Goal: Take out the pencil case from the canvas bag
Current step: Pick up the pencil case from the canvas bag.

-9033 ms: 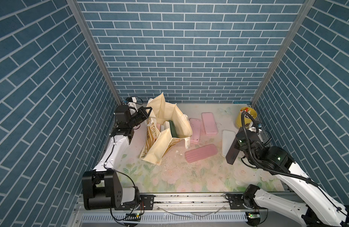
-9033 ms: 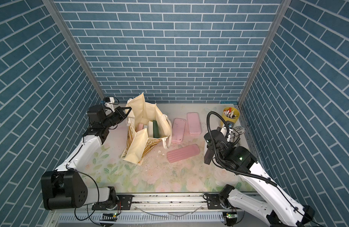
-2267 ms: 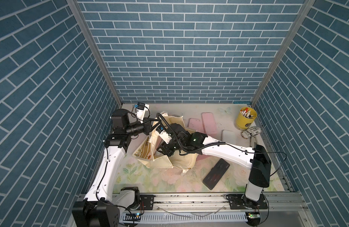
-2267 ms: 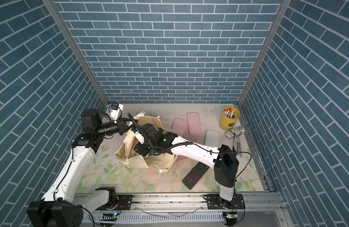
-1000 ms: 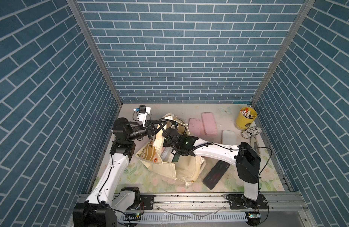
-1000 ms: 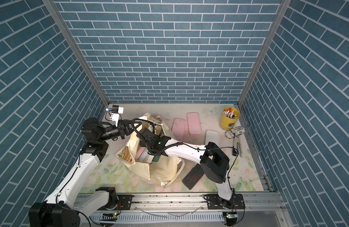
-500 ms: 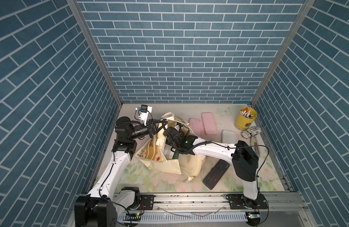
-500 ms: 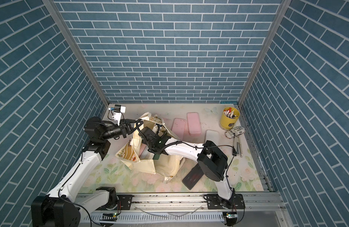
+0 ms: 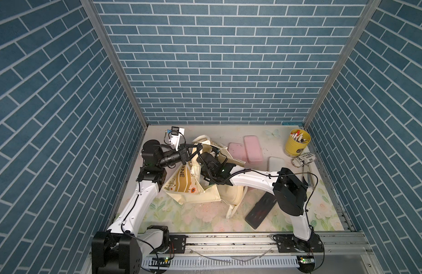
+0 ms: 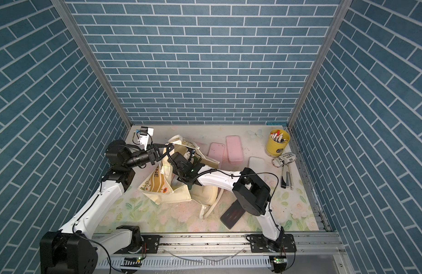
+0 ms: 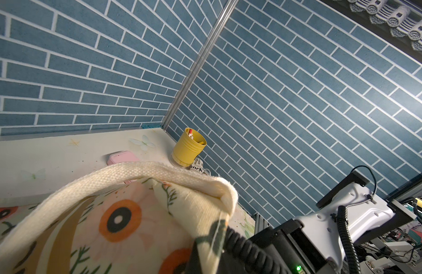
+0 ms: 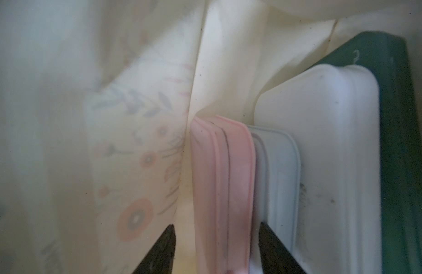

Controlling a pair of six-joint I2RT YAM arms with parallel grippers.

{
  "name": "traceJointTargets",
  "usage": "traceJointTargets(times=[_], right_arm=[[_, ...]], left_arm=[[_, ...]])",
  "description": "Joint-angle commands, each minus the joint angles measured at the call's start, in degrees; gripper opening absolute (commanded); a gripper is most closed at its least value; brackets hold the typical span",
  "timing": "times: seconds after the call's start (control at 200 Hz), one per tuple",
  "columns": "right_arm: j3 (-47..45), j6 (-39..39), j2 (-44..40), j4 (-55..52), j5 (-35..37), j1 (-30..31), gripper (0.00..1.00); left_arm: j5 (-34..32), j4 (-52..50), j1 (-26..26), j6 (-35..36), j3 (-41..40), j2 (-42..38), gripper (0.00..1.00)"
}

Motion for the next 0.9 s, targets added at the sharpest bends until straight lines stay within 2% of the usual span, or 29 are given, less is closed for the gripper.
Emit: traceJointTargets(times=[0.0,0.165,0.43,0.655,0.896], right_arm=[[-1.5,3.74,4.36,1.83,-4.23,-1.04,0.55],[-3.11,4.33,4.15,4.24,-5.31,-1.07,0.52],[-8.55,5.41,0.39,4.04,-2.75,-1.47,0.46],[-9.12,5.41,-0.54,0.89,-3.4,-2.27,0.49],[-9.11,5.41,0.26,3.57,-4.73,-3.07,0.5]], left_arm=[[5.2,8.52,-1.95,0.95,3.58,-2.73,0.0],[5.16,8.44,-2.49,0.86,3.66,-3.05,0.0],[5.07,6.88,-2.58,2.16,3.83,-4.54,0.0],[4.81,9.4,-2.58,4.72,2.17,-3.76,0.0],[4.81,13.67,-2.76,2.03,3.04,-1.09,0.0]])
